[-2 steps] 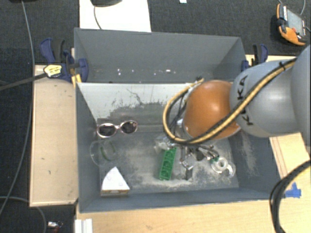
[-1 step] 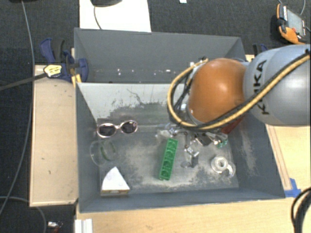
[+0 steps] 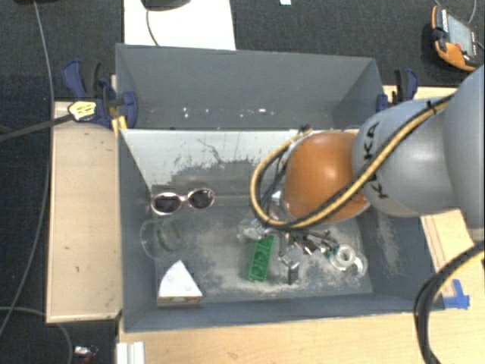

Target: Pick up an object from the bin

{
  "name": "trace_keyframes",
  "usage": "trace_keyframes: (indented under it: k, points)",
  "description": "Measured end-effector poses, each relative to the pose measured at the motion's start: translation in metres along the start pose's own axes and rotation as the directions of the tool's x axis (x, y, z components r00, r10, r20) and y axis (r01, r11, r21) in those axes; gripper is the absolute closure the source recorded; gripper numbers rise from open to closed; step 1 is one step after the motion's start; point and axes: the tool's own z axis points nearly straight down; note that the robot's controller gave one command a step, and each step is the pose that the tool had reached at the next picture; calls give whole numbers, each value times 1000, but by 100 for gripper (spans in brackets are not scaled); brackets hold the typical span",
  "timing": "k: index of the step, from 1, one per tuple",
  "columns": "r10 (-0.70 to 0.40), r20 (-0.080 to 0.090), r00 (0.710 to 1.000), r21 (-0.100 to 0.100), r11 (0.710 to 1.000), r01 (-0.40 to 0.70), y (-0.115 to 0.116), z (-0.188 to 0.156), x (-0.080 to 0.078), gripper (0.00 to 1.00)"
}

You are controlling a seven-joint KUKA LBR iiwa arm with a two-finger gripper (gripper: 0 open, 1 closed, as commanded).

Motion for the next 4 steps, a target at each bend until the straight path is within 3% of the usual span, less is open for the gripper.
trace_keyframes:
  k: [1,2,4]
  points:
    - [-443,13,896,17,896,443,3,6,-8,0]
    - [-11,2,1000,0,1000,11,0,0,-1,100]
    - [-9,1,1000,-1,1000,9,1,-10,0,100]
